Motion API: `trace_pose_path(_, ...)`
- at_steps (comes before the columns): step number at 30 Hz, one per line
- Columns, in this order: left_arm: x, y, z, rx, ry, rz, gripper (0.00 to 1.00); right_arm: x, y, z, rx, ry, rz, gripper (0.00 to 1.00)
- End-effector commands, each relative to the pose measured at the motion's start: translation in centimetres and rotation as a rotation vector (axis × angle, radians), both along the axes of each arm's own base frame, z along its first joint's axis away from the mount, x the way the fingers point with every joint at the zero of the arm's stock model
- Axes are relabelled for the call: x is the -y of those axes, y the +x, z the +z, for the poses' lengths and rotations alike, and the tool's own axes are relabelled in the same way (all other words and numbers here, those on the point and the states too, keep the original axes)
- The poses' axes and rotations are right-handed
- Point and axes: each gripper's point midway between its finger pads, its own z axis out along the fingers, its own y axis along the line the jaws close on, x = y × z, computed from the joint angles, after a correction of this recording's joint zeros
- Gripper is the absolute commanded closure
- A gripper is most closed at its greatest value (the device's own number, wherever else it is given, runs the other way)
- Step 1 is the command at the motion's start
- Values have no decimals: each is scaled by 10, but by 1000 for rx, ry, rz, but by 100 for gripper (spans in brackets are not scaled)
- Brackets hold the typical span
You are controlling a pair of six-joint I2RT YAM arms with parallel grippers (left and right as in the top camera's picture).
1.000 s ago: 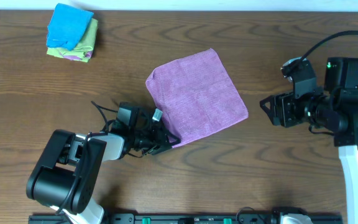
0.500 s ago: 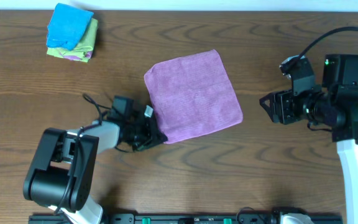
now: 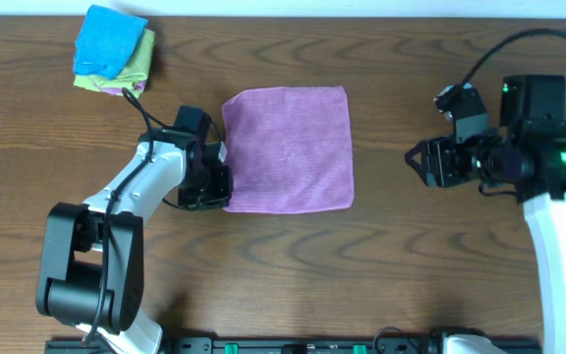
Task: Fold the cloth
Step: 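Grasp the cloth's left edge with the left gripper and straighten it, then grasp the cloth's right edge with the right gripper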
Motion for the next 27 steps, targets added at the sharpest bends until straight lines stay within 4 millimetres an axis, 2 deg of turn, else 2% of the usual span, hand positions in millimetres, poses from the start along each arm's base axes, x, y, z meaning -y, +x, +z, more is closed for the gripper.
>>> trace_pose_path(1,-19,-1,-5,-1,110,-34,94,-15,6,-16,-47,85,70,43)
trace_pose_path(5,-21,-2,-6,-9,117,-32,94,-23,9,-59,-169,138,85,43)
trace_pose_path(8,-21,-2,-6,-7,116,-32,94,-42,-4,-98,-279,273,139,45)
trace_pose_path(11,-21,-1,-6,-4,115,-31,94,-57,-18,-124,-337,392,157,46)
trace_pose_path(19,-18,5,-6,18,104,-14,94,-70,-50,-155,-426,453,159,46)
trace_pose_path(24,-18,9,-6,27,102,9,94,-85,-59,-171,-444,430,176,45)
trace_pose_path(27,-14,10,-5,29,79,9,94,-89,-57,-178,-438,392,169,44)
